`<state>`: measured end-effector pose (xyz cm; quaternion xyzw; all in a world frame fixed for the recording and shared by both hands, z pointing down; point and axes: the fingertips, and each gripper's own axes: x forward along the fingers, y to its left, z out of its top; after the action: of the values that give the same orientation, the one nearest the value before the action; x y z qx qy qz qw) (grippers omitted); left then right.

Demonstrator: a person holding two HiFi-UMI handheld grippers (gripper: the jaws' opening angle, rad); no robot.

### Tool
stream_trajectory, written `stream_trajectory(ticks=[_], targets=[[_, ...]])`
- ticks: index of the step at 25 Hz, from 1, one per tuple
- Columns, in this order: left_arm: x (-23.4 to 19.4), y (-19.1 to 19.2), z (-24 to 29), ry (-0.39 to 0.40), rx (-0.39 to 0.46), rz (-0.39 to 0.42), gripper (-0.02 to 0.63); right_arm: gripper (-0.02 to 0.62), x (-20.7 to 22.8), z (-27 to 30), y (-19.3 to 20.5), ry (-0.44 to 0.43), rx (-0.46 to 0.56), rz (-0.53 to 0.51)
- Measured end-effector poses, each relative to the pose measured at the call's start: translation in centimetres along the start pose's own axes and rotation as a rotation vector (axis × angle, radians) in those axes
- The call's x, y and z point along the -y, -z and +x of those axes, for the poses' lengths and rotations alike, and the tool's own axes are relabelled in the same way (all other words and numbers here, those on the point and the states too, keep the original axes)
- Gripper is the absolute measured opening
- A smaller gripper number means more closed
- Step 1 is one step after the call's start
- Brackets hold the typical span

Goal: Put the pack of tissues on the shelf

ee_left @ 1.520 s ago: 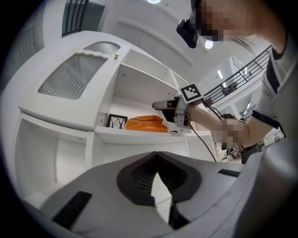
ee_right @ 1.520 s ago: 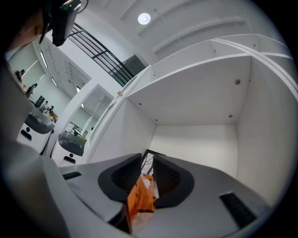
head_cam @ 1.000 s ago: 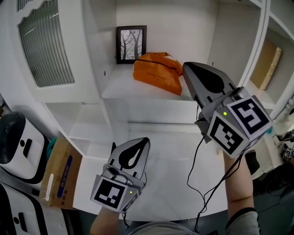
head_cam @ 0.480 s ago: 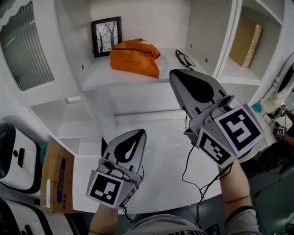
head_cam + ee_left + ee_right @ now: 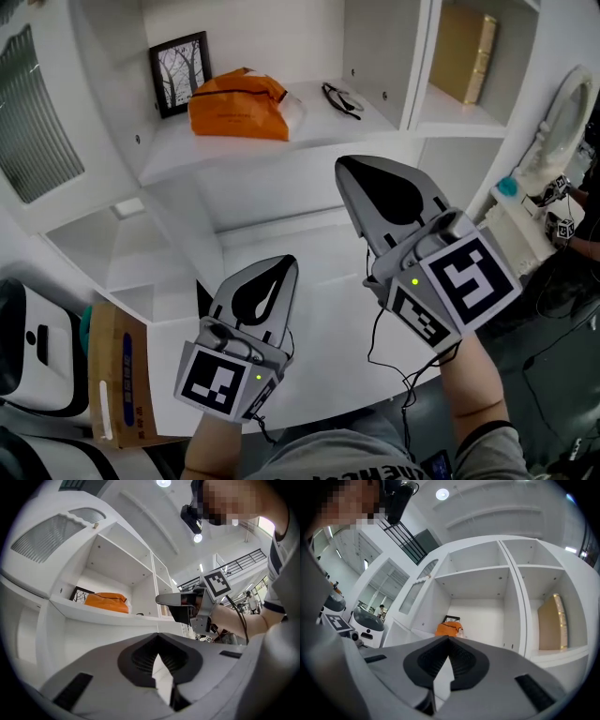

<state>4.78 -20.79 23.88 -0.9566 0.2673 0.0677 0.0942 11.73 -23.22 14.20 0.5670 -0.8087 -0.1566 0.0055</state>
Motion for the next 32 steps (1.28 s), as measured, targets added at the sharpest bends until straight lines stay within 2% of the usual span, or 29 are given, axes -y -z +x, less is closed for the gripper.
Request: stream_trajectory(ticks=[9,13,16,22,28,32], targets=[[2.1,0.1,0.0,0.095,0.001,-0.015,0.040,0.014,-0.9,-3.3,1.8,0.094,-0.035,-0.003],[3.2,0.4,-0.4,0.139,-0.036,-0.024,0.040,0.012,-1.4,-4.7,2.4,0.129,-0.040,0.010],[3.8,-0.1,-0.6,0.154,-0.001,-0.019,0.040,0.012,-1.9,-5.9,2.8,0.152,-0.044,0.023],[5.3,-0.3,-1.3,0.190,0.001,-0.015,0.040,0.012,-3.1,-7.9,3.6,0.179,-0.060,0.031],[7.5,0.5,-1.9,0.235,-0.060,-0.029,0.040,0.012,-4.4,-10.2,4.7,0.205,-0.079,0.028],[8.7,0.7,-2.2,0.253,-0.068,-0.040,0.040,0.012,-5.5,-11.6,5.5,0.208,-0.094,0.044]])
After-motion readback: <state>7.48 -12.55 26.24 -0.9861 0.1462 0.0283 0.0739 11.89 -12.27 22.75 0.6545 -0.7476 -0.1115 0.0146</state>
